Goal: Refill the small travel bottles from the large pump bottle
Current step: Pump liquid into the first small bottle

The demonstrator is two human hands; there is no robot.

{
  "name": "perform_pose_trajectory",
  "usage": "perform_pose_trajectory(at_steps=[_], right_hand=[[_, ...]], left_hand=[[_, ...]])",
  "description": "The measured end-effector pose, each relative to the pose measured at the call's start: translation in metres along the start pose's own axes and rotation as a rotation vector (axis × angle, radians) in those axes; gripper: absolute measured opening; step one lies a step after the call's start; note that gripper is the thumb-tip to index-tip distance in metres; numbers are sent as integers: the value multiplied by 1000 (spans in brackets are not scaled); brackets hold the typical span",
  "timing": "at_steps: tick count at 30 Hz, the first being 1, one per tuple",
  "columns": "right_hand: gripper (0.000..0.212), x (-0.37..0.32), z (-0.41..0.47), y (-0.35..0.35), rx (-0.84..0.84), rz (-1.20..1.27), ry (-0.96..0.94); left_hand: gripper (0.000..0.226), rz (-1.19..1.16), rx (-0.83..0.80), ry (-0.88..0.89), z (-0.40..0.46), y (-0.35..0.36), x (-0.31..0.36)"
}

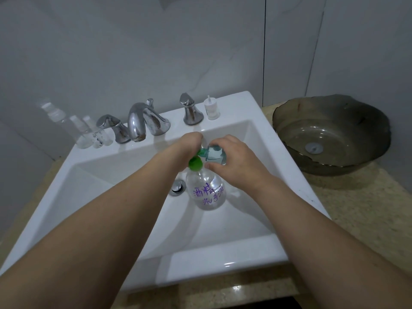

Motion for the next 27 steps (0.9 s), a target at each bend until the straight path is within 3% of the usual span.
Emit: perform_pose_trajectory(at_steps=[7, 27], right_hand=[[42, -4, -3, -5, 62, 53, -27], [41, 3, 0, 2, -2, 4, 6]], left_hand=[[27, -74, -42, 44, -10, -4, 13], [32, -71, -21, 38, 6, 3, -5]])
Point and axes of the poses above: each hand's wrist, its own z-axis towards the middle knuckle, its own y-axis out of the palm, x = y × z, the point moved 1 cm from there along z, towards the middle knuckle, and after that the axes turned 15 degrees about -x, right-handed, at the moved point
